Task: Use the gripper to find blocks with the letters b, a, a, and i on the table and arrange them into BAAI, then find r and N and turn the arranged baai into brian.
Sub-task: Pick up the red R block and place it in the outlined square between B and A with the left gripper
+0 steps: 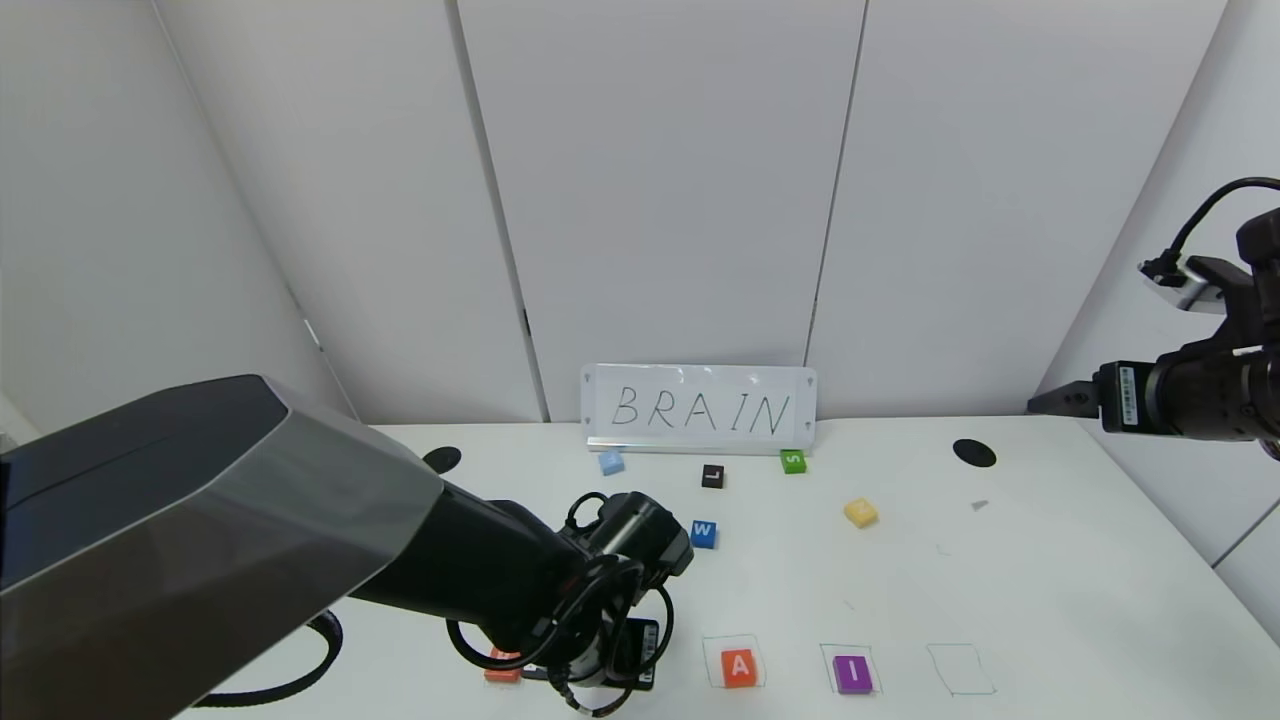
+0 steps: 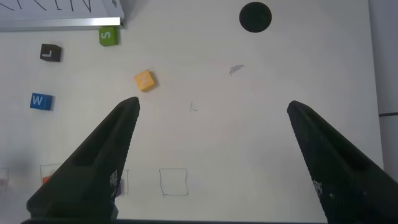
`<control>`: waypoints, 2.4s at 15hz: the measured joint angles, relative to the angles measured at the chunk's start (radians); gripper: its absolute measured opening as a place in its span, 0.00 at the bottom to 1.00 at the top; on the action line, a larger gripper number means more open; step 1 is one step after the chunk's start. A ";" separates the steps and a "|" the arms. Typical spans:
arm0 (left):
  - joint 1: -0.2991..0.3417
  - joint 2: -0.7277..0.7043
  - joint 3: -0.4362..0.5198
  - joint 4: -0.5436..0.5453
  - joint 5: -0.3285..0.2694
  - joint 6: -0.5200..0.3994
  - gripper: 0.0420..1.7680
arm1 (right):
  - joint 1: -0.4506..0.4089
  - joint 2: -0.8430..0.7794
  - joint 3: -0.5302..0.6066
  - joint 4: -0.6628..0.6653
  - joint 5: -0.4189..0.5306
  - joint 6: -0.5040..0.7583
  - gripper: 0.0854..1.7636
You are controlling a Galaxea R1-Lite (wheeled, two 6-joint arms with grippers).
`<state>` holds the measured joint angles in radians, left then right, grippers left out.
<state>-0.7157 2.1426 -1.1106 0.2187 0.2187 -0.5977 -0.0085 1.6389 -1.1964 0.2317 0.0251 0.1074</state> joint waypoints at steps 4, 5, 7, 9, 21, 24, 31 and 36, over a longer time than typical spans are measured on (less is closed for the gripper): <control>-0.007 0.028 0.002 -0.052 -0.002 0.002 0.27 | 0.002 0.000 0.001 0.000 0.000 0.000 0.97; -0.008 0.034 0.003 -0.056 -0.001 0.003 0.27 | 0.001 0.000 0.001 -0.001 -0.001 0.000 0.97; -0.011 0.041 0.005 -0.056 -0.001 0.002 0.27 | 0.002 0.001 0.001 -0.001 -0.001 0.000 0.97; -0.013 0.045 0.007 -0.056 -0.001 0.002 0.27 | 0.002 0.000 0.001 0.000 -0.001 0.000 0.97; -0.010 0.061 -0.003 -0.056 0.002 0.001 0.27 | 0.002 0.000 0.001 -0.120 -0.001 0.000 0.97; -0.008 0.062 -0.005 -0.056 0.005 0.000 0.27 | 0.003 -0.001 0.002 -0.004 -0.001 0.000 0.97; -0.007 0.062 -0.003 -0.056 0.007 0.001 0.34 | 0.002 -0.001 0.001 0.000 -0.001 0.000 0.97; -0.007 0.062 -0.002 -0.056 0.007 0.001 0.64 | 0.002 -0.001 0.001 0.000 -0.001 0.000 0.97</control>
<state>-0.7226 2.2047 -1.1128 0.1623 0.2253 -0.5962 -0.0062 1.6374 -1.1949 0.2315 0.0243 0.1070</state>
